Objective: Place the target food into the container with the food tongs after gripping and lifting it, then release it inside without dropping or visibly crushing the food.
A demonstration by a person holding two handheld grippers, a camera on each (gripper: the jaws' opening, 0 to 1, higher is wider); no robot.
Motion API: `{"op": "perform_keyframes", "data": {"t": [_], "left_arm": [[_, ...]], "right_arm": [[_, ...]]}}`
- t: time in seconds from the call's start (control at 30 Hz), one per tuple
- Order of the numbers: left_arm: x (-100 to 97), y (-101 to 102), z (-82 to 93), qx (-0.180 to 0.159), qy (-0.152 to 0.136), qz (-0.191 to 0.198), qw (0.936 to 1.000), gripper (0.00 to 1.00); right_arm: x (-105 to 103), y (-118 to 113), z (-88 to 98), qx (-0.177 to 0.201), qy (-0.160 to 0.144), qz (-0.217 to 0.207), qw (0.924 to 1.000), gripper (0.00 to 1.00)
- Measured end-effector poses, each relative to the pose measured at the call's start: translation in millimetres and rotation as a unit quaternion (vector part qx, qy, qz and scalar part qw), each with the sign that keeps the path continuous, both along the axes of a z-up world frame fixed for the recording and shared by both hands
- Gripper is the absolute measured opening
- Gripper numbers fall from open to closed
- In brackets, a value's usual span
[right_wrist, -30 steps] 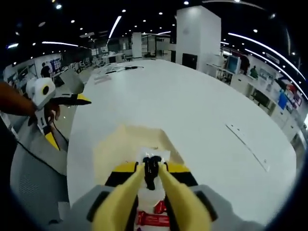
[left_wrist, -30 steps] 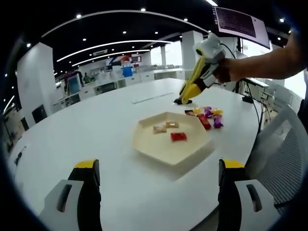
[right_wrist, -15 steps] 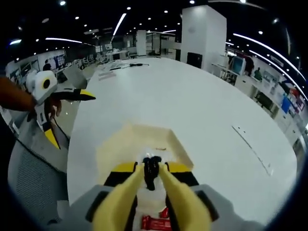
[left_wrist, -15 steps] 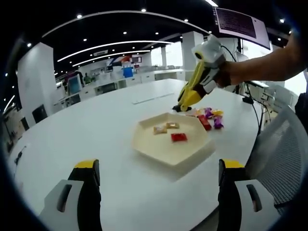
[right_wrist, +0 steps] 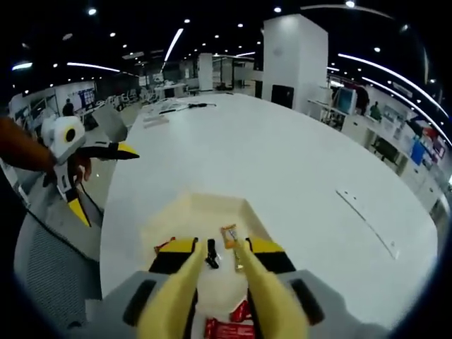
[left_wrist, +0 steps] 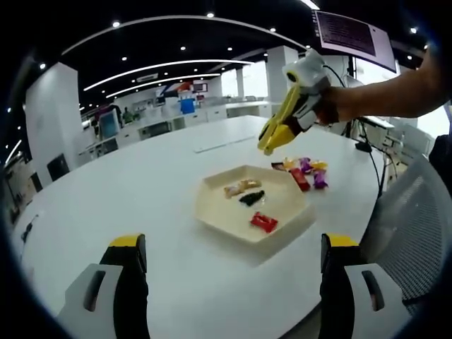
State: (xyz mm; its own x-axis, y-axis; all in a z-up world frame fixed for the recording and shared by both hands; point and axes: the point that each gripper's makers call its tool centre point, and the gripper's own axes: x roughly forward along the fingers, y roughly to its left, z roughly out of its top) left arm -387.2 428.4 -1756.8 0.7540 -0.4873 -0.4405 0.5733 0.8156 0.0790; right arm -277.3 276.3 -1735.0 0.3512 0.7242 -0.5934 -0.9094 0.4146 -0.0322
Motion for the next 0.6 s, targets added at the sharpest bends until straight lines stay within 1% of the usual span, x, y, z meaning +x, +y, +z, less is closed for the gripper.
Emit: {"op": "perform_keyframes", "data": {"t": [0.1, 0.2, 0.37, 0.6], "left_arm": [[-0.1, 0.0, -0.7, 0.001, 0.001, 0.0, 1.0, 0.99], [-0.2, -0.3, -0.5, 0.001, 0.0, -0.001, 1.0, 0.99], [-0.9, -1.7, -0.8, 0.002, 0.001, -0.004, 1.0, 0.99], [-1.3, -2.3, -2.2, 0.004, 0.003, -0.007, 1.0, 0.99]], "right_arm": [[-0.5, -8.2, 2.5, 0.005, 0.002, -0.001, 1.0, 0.26], [-0.2, -21.0, 4.4, 0.004, -0.003, -0.003, 1.0, 0.26], [0.0, -47.3, 5.8, 0.001, -0.005, -0.012, 0.9999, 0.27], [-5.2, -83.7, 4.9, -0.007, -0.006, -0.021, 0.9997, 0.27]]}}
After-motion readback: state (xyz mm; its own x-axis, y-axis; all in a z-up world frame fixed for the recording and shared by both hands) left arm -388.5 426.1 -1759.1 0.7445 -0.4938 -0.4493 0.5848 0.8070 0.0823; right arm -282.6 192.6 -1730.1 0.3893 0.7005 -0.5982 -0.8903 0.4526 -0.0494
